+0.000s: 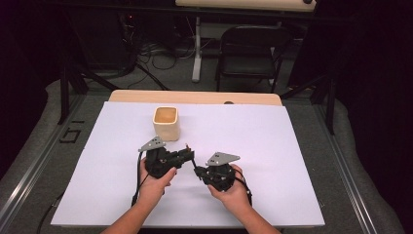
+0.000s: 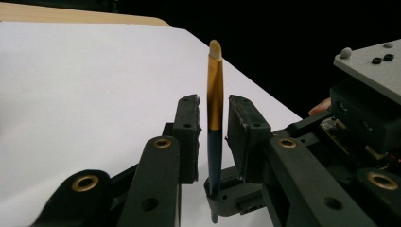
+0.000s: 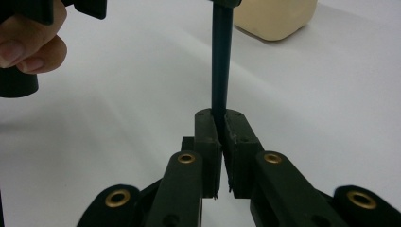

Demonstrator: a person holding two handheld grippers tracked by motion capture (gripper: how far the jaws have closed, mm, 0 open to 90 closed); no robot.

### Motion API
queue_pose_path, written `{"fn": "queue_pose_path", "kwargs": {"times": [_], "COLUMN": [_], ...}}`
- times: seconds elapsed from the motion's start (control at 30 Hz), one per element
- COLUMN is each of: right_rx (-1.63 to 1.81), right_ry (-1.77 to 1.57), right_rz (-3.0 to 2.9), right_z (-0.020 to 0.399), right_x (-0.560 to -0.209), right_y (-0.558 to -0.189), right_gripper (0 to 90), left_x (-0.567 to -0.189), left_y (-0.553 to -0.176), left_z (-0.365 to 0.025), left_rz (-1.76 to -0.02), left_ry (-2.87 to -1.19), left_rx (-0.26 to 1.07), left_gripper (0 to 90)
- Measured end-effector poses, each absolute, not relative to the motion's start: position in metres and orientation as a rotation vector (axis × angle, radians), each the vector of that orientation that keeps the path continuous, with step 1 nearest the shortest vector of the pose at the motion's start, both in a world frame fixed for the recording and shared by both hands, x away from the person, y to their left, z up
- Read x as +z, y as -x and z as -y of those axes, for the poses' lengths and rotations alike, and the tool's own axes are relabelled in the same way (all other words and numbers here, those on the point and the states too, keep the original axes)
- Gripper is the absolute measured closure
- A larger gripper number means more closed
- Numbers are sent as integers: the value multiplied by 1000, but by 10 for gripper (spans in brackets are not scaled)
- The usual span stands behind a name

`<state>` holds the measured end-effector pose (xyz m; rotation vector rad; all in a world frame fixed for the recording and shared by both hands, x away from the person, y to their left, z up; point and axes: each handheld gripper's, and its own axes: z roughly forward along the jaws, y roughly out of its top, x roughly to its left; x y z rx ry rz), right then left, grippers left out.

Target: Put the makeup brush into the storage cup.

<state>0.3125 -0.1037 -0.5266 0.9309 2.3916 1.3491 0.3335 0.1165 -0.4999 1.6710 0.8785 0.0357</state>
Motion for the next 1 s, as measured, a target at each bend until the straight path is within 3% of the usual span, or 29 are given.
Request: {"fn": "queue_pose_path", "kwargs": {"times": [0.43, 1.0], "right_rx": [1356, 1361], "right_ry": [-927, -929], "right_rz": [-2404, -2402], "right_z": [101, 101], "right_x": [-527, -528], "right_y": [-311, -311], "right_gripper": [851, 850], "left_x": [-498, -499], "left_y": [-333, -333], "left_z": [-119, -119], "left_rz": [-894, -901], "left_ry": [-1638, -1628], "left_rx": [29, 15], "left_gripper": [819, 832]}}
